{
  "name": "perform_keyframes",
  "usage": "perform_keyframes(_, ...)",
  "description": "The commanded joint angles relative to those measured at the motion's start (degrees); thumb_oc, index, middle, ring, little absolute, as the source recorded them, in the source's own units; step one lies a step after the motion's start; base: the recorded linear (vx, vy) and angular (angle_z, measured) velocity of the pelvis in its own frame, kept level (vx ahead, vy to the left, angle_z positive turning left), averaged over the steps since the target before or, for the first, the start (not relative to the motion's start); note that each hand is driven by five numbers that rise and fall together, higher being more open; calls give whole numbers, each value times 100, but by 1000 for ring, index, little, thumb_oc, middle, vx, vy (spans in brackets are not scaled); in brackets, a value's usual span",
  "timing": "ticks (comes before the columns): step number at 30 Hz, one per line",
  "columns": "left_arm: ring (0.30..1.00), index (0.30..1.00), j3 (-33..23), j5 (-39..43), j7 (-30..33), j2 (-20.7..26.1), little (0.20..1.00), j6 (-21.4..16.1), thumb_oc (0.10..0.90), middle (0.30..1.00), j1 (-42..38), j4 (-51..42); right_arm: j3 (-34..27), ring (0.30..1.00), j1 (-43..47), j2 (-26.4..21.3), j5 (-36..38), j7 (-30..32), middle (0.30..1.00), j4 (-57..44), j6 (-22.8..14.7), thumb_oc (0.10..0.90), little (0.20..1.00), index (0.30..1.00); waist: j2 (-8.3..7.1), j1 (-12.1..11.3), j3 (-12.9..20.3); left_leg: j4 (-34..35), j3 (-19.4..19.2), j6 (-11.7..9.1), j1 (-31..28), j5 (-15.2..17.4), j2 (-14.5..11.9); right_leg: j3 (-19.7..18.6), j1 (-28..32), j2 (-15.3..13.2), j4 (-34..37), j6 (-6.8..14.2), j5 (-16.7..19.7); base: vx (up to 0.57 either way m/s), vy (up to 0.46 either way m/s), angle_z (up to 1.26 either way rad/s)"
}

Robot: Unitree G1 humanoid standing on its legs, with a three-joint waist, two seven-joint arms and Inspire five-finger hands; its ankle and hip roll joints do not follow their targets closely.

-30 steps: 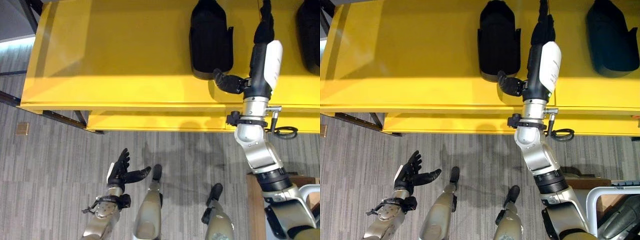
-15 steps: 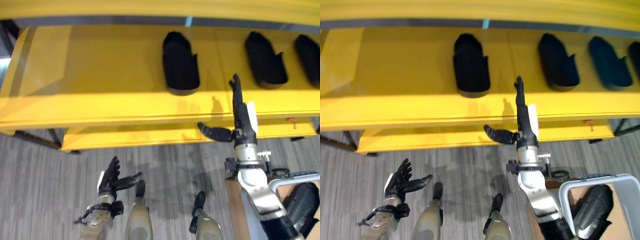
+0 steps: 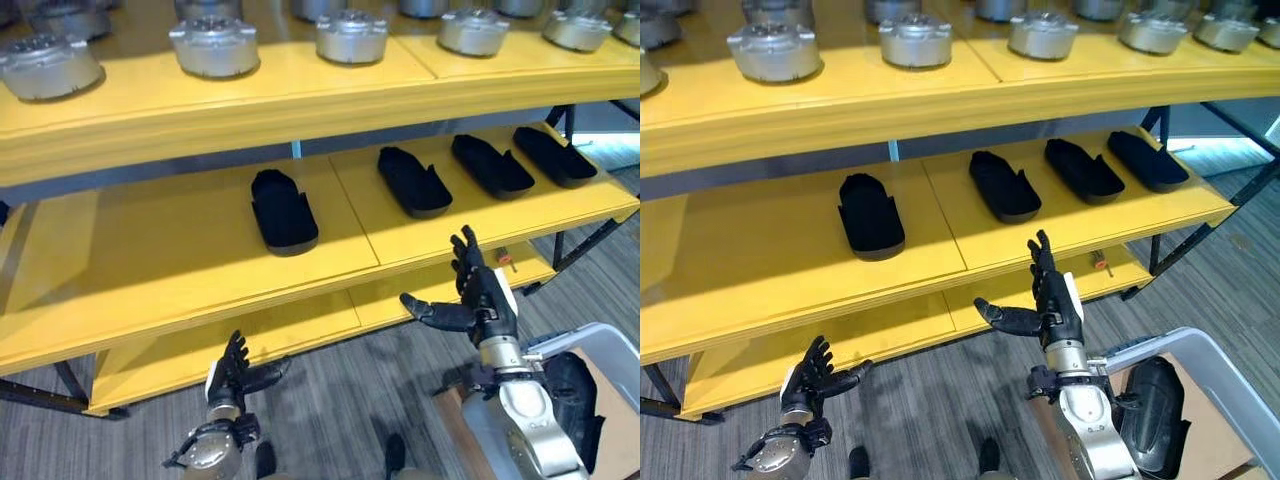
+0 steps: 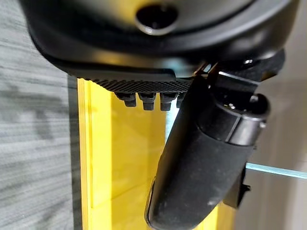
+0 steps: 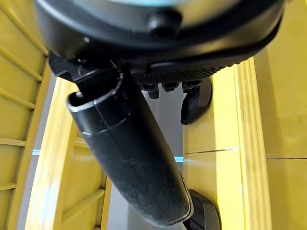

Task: Move parts from the plastic box to the shelf.

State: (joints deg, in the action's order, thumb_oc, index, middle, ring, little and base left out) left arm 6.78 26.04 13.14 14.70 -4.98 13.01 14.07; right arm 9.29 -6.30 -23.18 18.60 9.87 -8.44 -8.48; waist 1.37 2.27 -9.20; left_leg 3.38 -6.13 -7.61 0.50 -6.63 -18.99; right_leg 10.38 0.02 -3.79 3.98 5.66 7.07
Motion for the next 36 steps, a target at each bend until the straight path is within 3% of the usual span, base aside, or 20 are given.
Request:
perform_keyframes(1,1000,1000,-51,-234,-42,235,1000,-444,900,1000,-341,-182,-357,1000,488,-70,217,15,1000,-509,-681,900,1000,1000,-326,-58,17,-587,100,-91,266,-689,85,76,282,293,-204,-308,-766,-56,-214,-18)
perform_keyframes(3,1000,1000,-24,-229,-103,198,1000,-458,900,1000,-349,-237,-471,1000,423,-104,217,-5,1000,-468,-634,900,1000,1000,-409,-96,-55,-954,195,176,457,-236,675,106,407,205,-109,-343,-746,-38,-145,-7)
perform_keyframes(4,1000,1000,-23,-237,-129,214,1000,-462,900,1000,-312,-287,-485,1000,425,-77,274,-46,1000,-443,-637,900,1000,1000,-459,-157,-58,-1073,478,330,579,48,1176,59,373,173,-93,-334,-704,-11,-50,4)
perform_keyframes(5,1000,1000,-23,-237,-129,214,1000,-462,900,1000,-312,-287,-485,1000,425,-76,274,-46,1000,-443,-637,900,1000,1000,-459,-153,-53,-1077,482,331,587,48,1178,62,368,172,-93,-333,-704,5,-49,-5)
perform_keyframes(6,1000,1000,-75,-239,-160,199,1000,-481,900,1000,-189,-449,-441,1000,452,-42,340,-133,1000,-350,-609,900,1000,1000,-517,-303,-69,-1179,939,539,663,483,1943,-112,313,196,-113,-327,-649,22,-33,-31)
perform_keyframes(7,1000,1000,-114,-215,-188,173,1000,-478,900,1000,-109,-552,-346,1000,523,1,362,-187,1000,-273,-601,900,1000,1000,-518,-383,-54,-1198,1253,652,686,574,2300,-234,250,252,-125,-322,-615,33,-43,-60)
perform_keyframes(8,1000,1000,-147,-195,-203,160,1000,-487,900,1000,-43,-631,-248,1000,599,40,377,-225,1000,-197,-595,900,1000,1000,-510,-468,-51,-1188,1574,744,686,618,2598,-386,192,330,-139,-321,-577,23,-19,-107)
perform_keyframes(10,1000,1000,-197,-141,-278,204,1000,-484,900,1000,114,-764,-43,1000,769,127,536,-341,1000,-109,-529,900,1000,1000,-480,-575,10,-1100,2159,875,603,634,2900,-845,82,523,-103,-285,-461,27,12,-152)
perform_keyframes(15,1000,1000,-73,-101,-385,230,1000,-449,900,1000,154,-756,-31,1000,557,208,705,-456,1000,-154,-425,900,1000,1000,-456,-459,245,-642,1923,911,284,533,2706,-901,208,546,64,-259,-417,67,74,-40)
perform_keyframes(21,1000,1000,-43,-86,-413,297,1000,-412,900,1000,275,-791,-27,1000,344,214,716,-521,1000,-265,-338,900,1000,1000,-443,-365,317,-327,1616,1046,29,532,2613,-1231,225,550,58,-191,-355,35,73,-37)
perform_keyframes(26,1000,1000,44,-54,-452,408,1000,-347,900,1000,325,-830,35,1000,302,198,725,-590,1000,-376,-314,900,1000,1000,-332,-256,176,-546,1183,1193,77,750,2581,-1793,-206,617,-502,-83,-380,-49,105,-82)
perform_keyframes(27,1000,1000,-81,-41,-399,511,1000,-375,900,1000,309,-889,181,1000,561,229,562,-579,1000,-332,-328,900,1000,1000,-264,-415,-29,-715,759,1238,212,877,2426,-1290,-636,488,-1110,-4,-555,-208,53,-101)
perform_keyframes(29,1000,1000,-240,-5,-360,534,1000,-409,900,1000,414,-930,385,1000,799,349,508,-558,1000,-203,-312,900,1000,1000,-131,-661,-110,-701,311,1122,178,954,2158,121,-642,-258,-1185,52,-641,-118,-17,-173)
perform_keyframes(30,1000,1000,-250,39,-380,505,1000,-405,900,1000,482,-921,460,1000,860,388,492,-567,1000,-139,-282,900,1000,1000,-94,-700,-81,-652,143,1089,150,947,2041,522,-643,-553,-1183,41,-556,21,-73,-222)
perform_keyframes(31,1000,1000,-275,176,-395,481,1000,-393,900,1000,497,-894,505,1000,957,387,443,-547,1000,-91,-215,900,1000,1000,-31,-680,-144,-581,22,1075,13,952,1915,618,-798,-943,-1295,123,-294,35,-47,-167)
perform_keyframes(35,1000,1000,-319,244,-367,453,1000,-396,900,1000,491,-879,437,1000,928,344,346,-515,1000,-208,-153,900,1000,1000,-99,-609,-187,-462,-18,1043,-122,981,1929,520,-796,-1295,-1068,340,91,74,-98,-58)
perform_keyframes(36,1000,1000,-293,243,-359,398,1000,-389,900,1000,445,-820,403,1000,824,376,369,-526,1000,-201,-148,900,1000,1000,-248,-612,-149,-331,-95,977,-207,993,1963,713,-540,-1274,-722,411,83,117,-215,3)
